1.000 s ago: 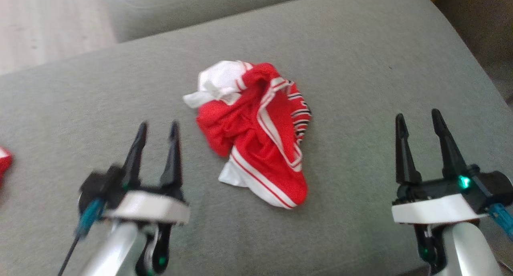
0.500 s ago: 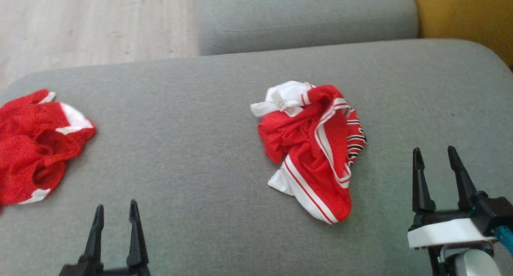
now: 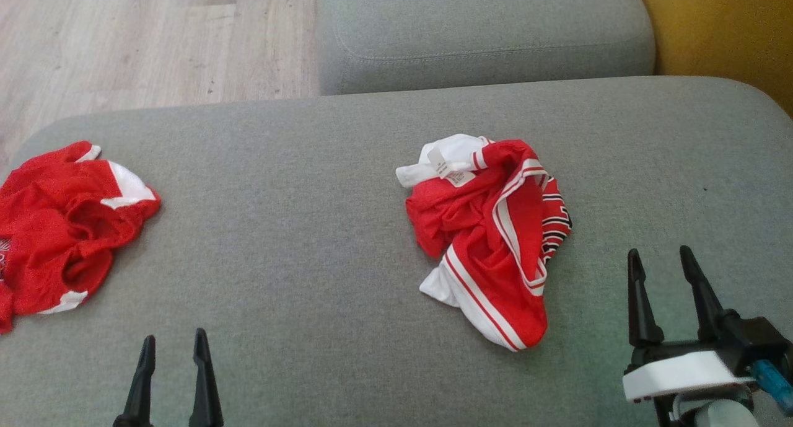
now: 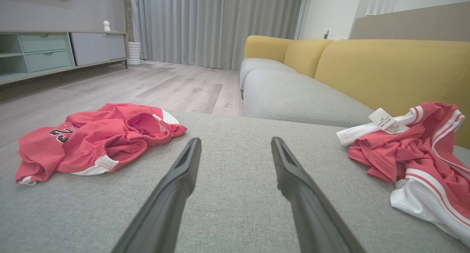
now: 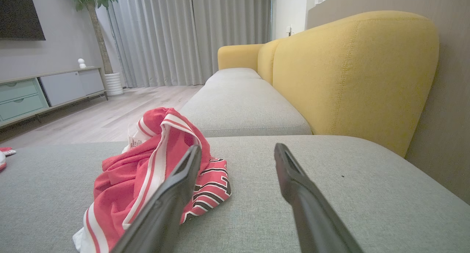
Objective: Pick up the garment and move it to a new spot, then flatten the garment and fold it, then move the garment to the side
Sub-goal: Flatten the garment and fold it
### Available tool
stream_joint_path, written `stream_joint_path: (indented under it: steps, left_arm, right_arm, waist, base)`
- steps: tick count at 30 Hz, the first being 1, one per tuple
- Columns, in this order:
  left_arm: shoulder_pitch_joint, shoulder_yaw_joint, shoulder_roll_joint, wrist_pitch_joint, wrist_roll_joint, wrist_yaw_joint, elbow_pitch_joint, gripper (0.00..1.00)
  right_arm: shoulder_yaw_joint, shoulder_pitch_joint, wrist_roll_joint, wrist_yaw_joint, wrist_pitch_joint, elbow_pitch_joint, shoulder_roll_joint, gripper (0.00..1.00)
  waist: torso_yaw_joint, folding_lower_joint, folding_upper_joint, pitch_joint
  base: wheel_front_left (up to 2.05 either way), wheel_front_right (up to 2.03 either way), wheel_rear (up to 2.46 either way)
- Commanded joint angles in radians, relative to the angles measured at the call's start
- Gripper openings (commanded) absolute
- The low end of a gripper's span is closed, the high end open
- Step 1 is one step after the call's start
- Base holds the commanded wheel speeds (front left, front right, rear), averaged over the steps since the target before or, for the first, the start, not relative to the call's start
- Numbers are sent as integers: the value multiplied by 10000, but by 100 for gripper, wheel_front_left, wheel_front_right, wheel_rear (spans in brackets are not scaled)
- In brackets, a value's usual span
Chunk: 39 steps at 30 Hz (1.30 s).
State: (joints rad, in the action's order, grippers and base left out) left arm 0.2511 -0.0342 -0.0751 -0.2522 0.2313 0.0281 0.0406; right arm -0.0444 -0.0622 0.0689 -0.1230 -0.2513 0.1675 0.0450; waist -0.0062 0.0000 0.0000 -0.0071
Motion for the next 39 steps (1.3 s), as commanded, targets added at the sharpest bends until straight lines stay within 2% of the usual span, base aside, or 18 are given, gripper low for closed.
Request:
stream_joint_path:
  steps: [1,12,31,39]
  left_arm:
    - [-425,444,91,-95,-134,79,-231,100]
    - [-515,735,230,-95,-419,405,-93,100]
    - [-481,692,247,-95,-431,466,5,100]
    - [-1412,113,247,-95,-758,715,256,100]
  right_arm:
    - [291,293,6,-77,-105,-264,53,100]
    - [465,324,80,-77,-105,-201,53,100]
    - [553,330,54,-77,-105,-190,53,100]
    - [915,614,92,-77,-105,-188,53,100]
  waist:
    - [-40,0,0,15]
    - [-163,0,0,36]
    - [-137,0,0,29]
    - [-800,0,0,268]
  base:
    - [0,0,0]
    - [0,0,0]
    - [0,0,0]
    - [0,0,0]
